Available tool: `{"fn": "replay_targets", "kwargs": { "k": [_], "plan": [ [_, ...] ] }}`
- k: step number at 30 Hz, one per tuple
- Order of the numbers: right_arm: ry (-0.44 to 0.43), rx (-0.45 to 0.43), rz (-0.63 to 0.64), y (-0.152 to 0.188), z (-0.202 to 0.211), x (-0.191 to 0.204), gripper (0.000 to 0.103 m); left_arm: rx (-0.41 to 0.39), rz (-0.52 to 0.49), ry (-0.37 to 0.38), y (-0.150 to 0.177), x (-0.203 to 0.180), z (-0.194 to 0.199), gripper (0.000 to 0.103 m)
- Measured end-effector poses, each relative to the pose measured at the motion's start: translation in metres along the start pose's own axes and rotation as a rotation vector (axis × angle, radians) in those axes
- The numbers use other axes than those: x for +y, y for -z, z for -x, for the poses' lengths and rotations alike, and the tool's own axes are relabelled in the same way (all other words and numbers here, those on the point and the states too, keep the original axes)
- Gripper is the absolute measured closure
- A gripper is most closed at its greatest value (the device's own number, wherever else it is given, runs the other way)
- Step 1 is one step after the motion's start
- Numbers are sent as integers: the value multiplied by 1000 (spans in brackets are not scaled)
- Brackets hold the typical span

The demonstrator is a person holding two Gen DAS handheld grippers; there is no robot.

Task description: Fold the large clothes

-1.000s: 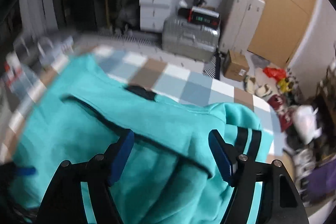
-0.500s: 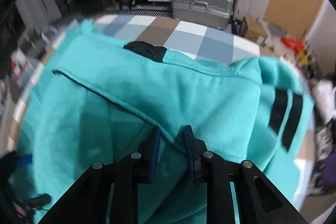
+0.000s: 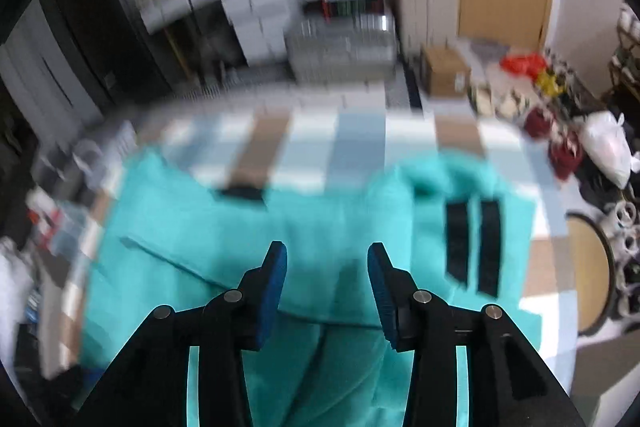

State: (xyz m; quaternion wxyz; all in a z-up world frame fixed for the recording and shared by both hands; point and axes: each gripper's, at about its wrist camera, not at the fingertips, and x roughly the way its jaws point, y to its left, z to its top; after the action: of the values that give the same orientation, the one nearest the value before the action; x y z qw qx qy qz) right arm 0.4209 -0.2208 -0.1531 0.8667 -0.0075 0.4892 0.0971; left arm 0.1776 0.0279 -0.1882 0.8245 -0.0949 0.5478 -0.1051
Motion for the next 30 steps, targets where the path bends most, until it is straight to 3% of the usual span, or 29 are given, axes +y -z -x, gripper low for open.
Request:
{"fn": "replay_targets", "kwargs": {
  "k": [1, 2, 4, 6, 8, 10, 11, 12, 16, 17, 18, 20, 21, 22, 25, 26, 28, 30],
  "plan": [
    [52, 29, 35, 11, -16, 6, 64, -2, 1, 0, -1, 1, 0, 10],
    [74, -15, 63, 14, -13, 12, 65, -3, -1, -1, 0, 1, 2, 10],
    [107, 18, 91, 12, -11, 21, 65, -8, -6, -6, 1, 3, 6, 10],
    [79, 54, 60, 1, -2, 24, 67, -15, -10, -5, 1, 3, 9, 10],
    [-60, -38, 46, -13, 25, 39, 67, -39, -17, -7, 2, 4, 16, 10],
    [-136, -122, 64, -19, 40, 57, 58, -65, -10, -13, 4, 7, 23, 10],
    [-170, -146, 87, -23, 44, 74, 40, -75, -3, -16, 4, 9, 26, 10],
    [-189, -152, 103, -26, 43, 87, 32, -81, 2, -18, 4, 11, 27, 10],
    [-165, -87, 146, -40, 11, 143, 35, -92, 31, -34, 4, 24, 29, 10],
    [-142, -44, 149, -40, -3, 153, 40, -93, 39, -44, 4, 29, 30, 10],
    [-132, -18, 154, -36, -11, 153, 51, -93, 52, -47, 4, 36, 31, 10],
    [-79, 106, 203, -16, -42, 161, 52, -87, 86, -44, 3, 42, 34, 10],
    [-20, 51, 300, -4, -39, 172, 53, -83, 104, -40, 3, 46, 35, 10],
    [-3, 58, 340, 4, -37, 174, 53, -83, 114, -37, 1, 44, 32, 10],
    [-27, 100, 366, 13, -20, 165, 58, -89, 132, -47, -1, 48, 34, 10],
    [-52, 121, 350, 12, -16, 157, 67, -87, 136, -53, -1, 48, 33, 10],
    [-98, 147, 292, 7, -9, 143, 72, -79, 152, -52, -3, 46, 29, 10],
    [-153, 94, 238, -3, 4, 133, 72, -66, 156, -36, -3, 46, 27, 10]
  ]
}}
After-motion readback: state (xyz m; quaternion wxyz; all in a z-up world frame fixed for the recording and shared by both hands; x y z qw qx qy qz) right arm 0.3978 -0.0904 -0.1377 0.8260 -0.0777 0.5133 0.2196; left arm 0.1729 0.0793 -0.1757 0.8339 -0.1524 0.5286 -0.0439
